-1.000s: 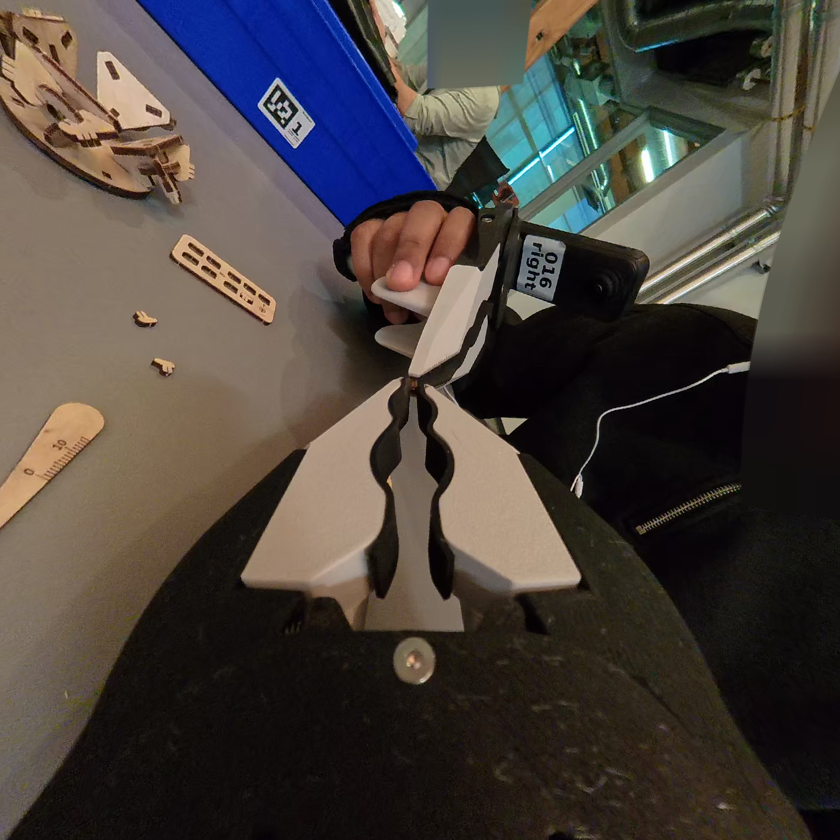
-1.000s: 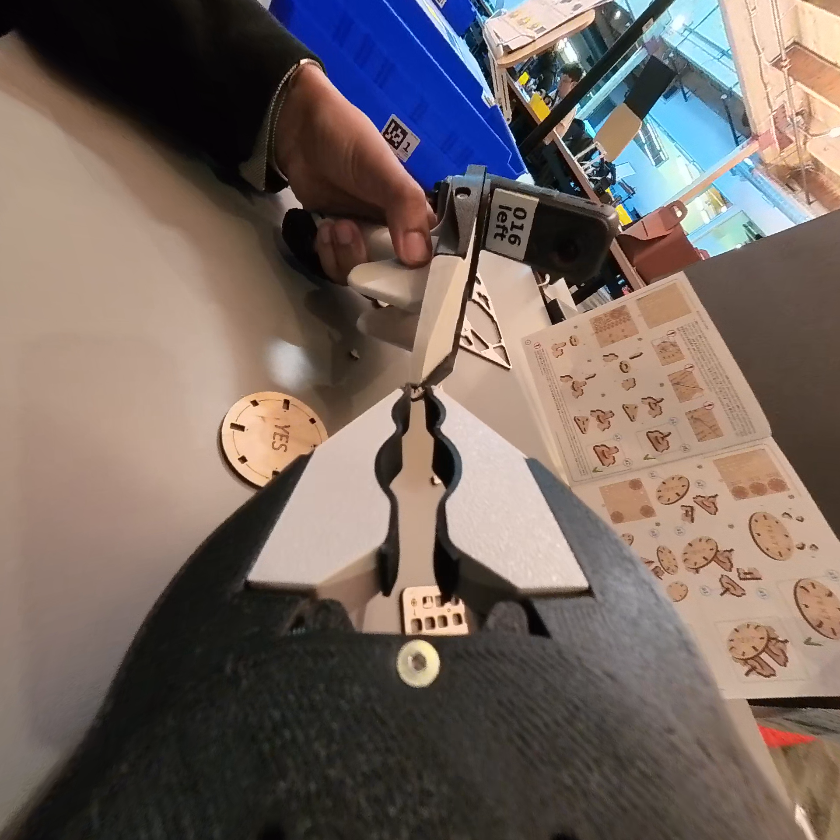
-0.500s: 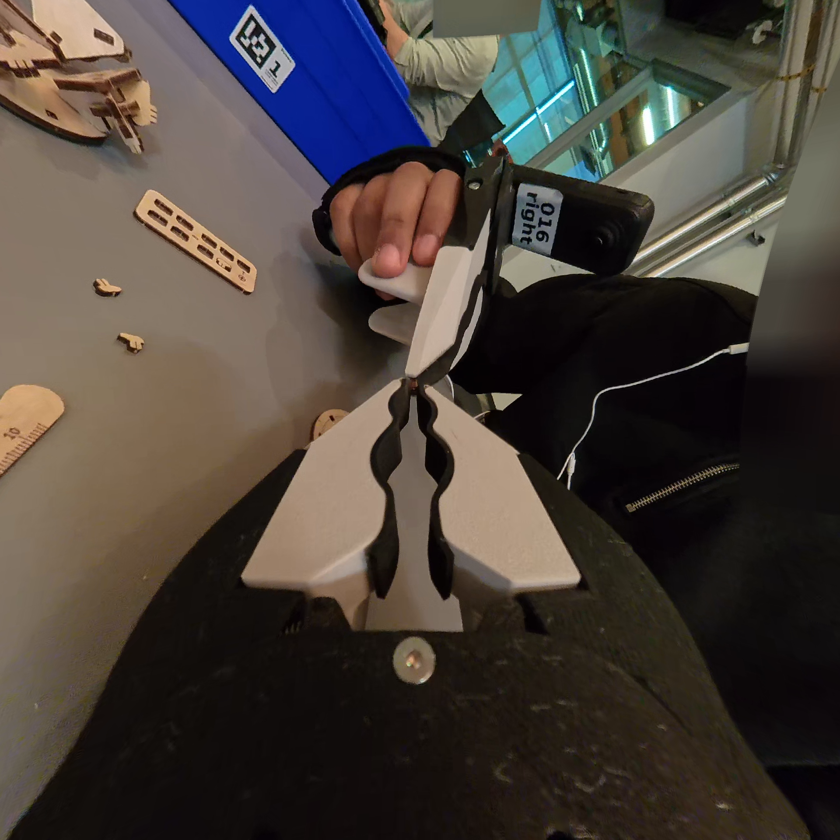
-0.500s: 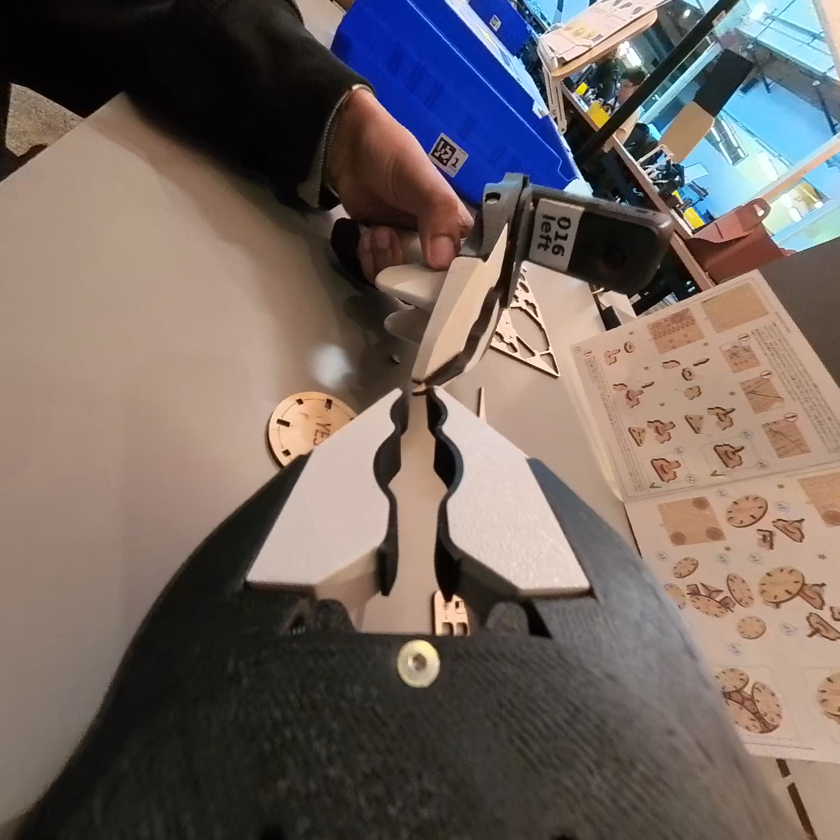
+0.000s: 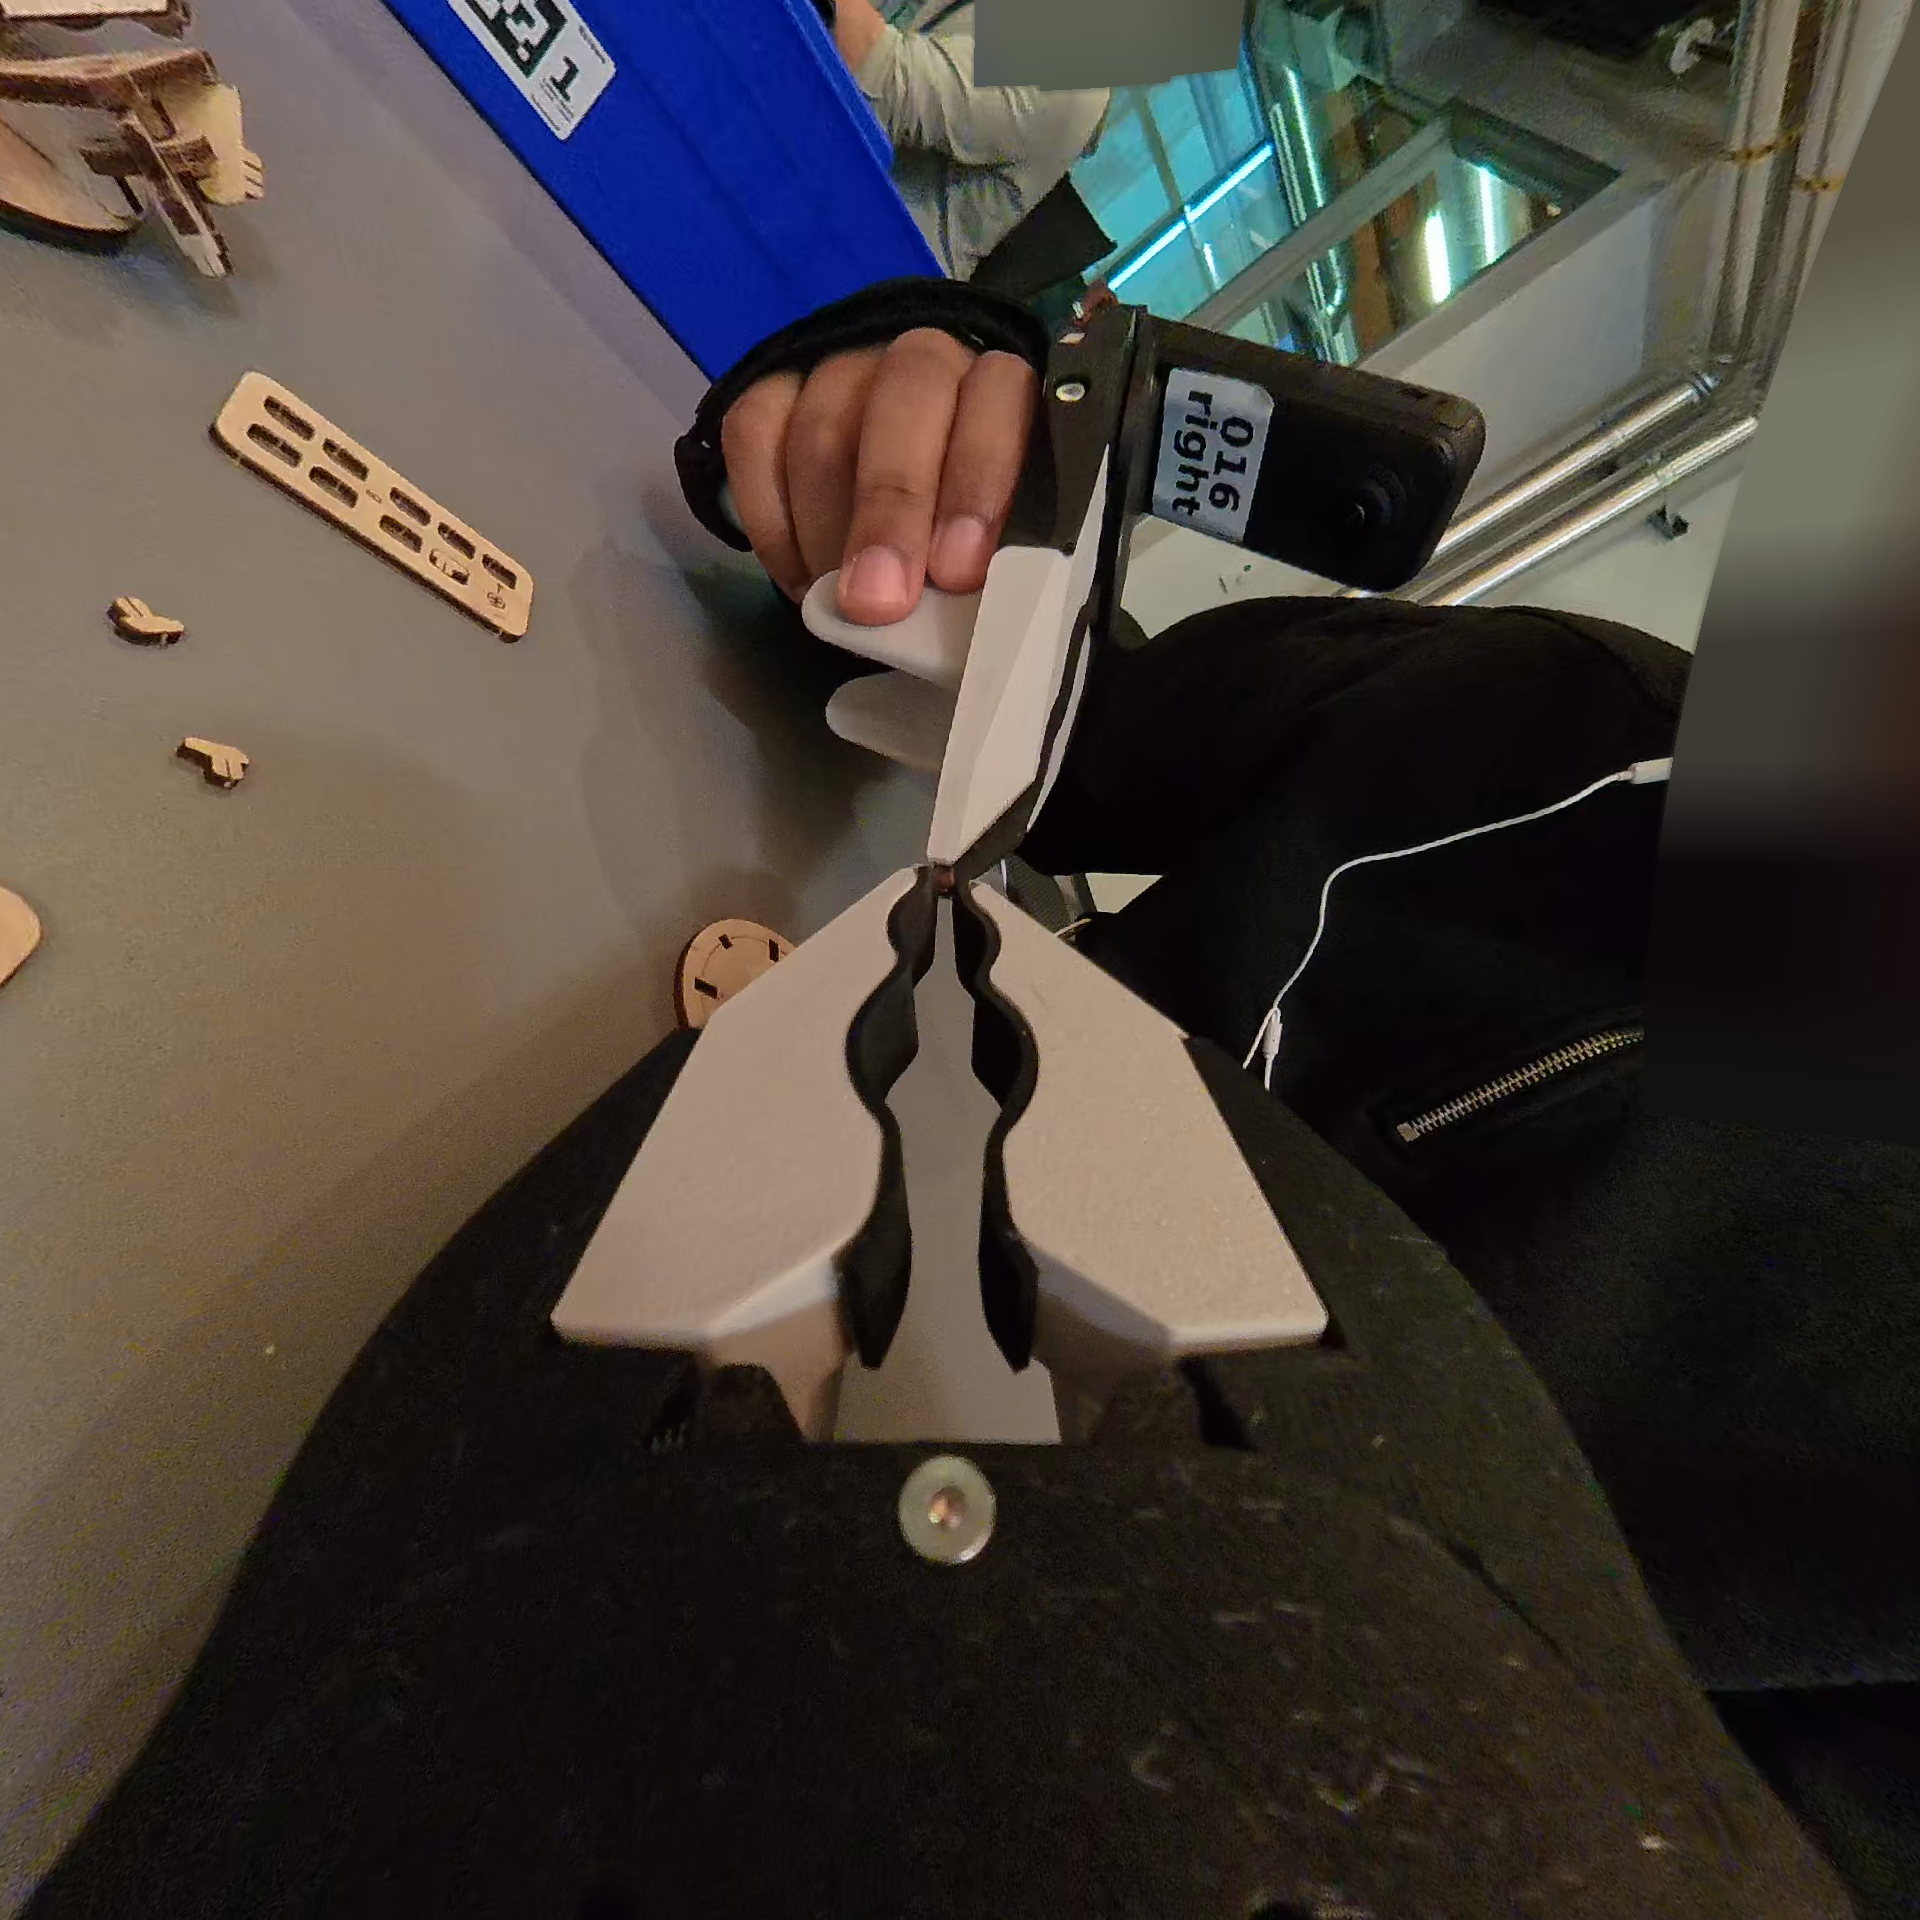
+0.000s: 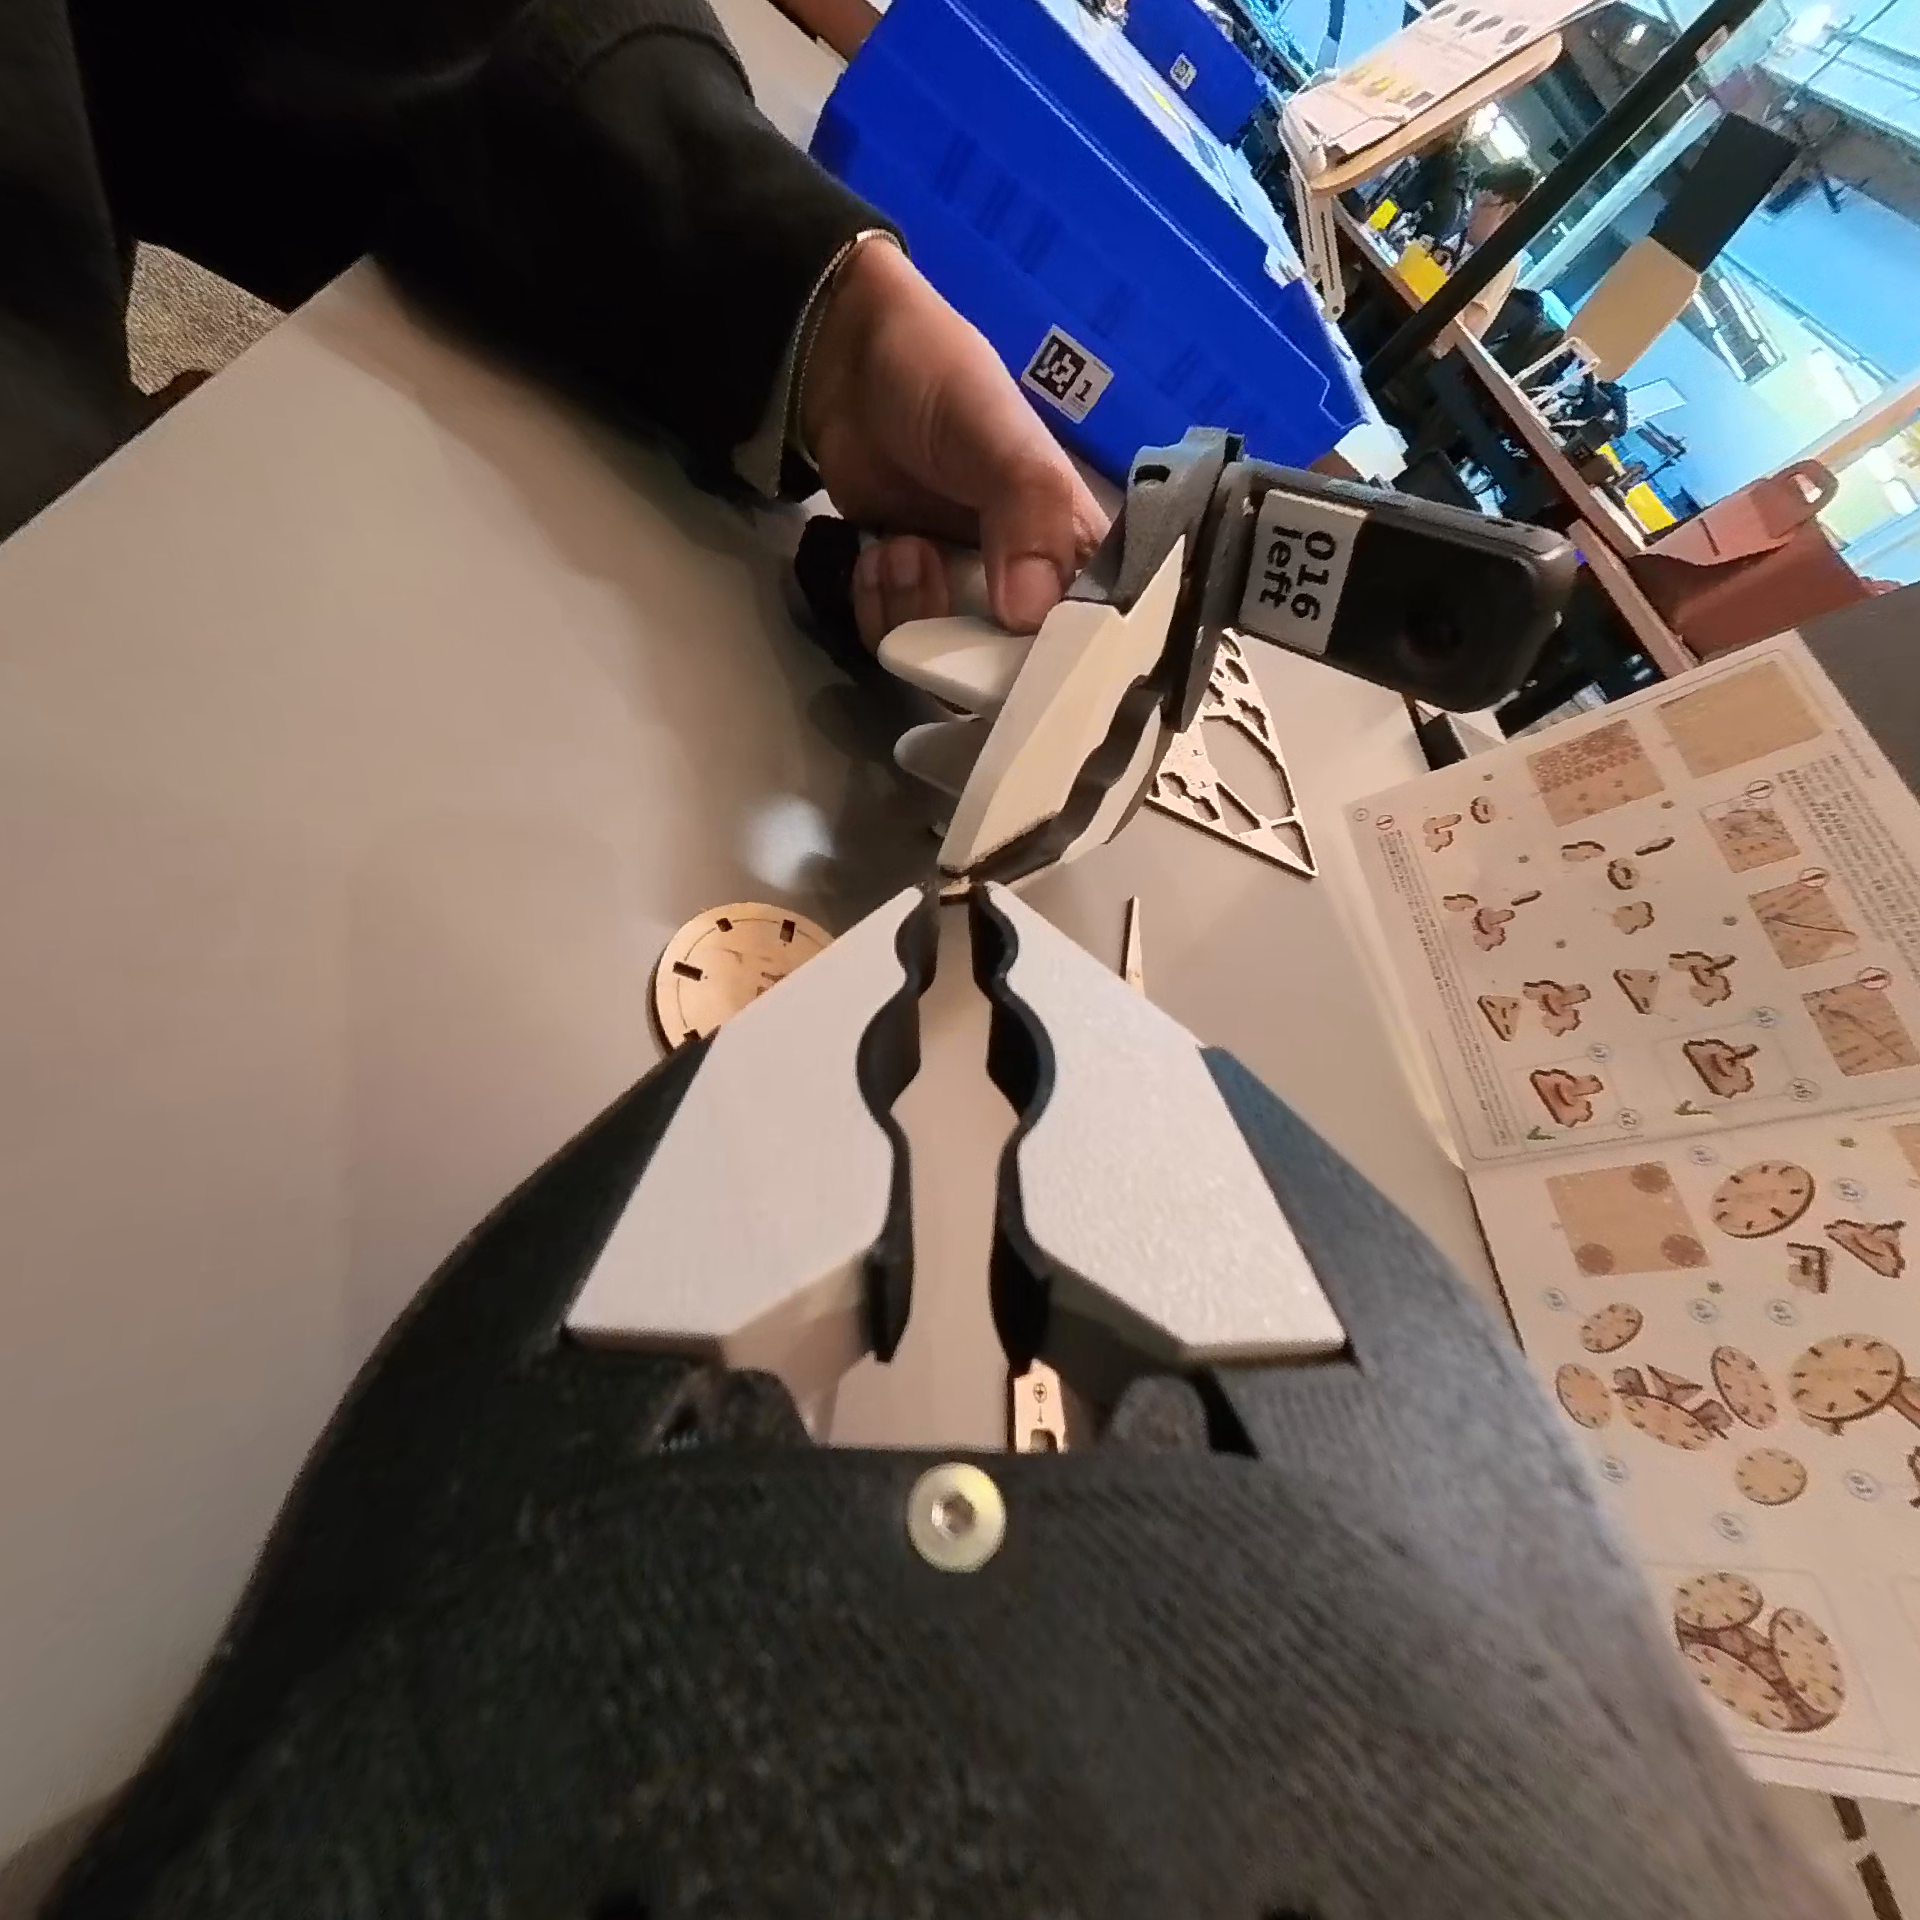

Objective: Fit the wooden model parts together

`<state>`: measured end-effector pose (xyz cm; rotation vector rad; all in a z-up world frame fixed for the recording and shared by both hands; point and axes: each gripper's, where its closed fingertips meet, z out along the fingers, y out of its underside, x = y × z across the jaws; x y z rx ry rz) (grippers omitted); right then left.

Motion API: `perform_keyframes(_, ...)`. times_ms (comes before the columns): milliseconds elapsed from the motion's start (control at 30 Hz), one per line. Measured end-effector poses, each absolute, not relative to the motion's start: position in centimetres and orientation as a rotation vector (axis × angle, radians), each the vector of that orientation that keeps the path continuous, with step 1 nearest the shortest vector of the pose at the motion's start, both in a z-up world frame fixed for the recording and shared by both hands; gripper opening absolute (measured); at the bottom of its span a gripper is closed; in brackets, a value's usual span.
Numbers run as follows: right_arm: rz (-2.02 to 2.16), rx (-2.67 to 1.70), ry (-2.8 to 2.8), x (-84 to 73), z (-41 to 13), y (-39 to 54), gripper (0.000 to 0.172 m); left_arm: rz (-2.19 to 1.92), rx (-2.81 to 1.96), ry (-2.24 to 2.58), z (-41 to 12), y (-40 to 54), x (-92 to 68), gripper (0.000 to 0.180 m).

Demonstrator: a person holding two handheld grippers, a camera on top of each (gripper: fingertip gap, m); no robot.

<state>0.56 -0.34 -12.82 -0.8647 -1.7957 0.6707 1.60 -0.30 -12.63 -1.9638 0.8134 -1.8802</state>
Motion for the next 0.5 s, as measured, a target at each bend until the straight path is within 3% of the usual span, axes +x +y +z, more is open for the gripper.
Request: perform_keyframes(500,0.678,-0.929,-1.786,0.9,-13.1,0.9,0.000,-1.827,-1.900,0.775,-11.7,0.7,1.1,0.000)
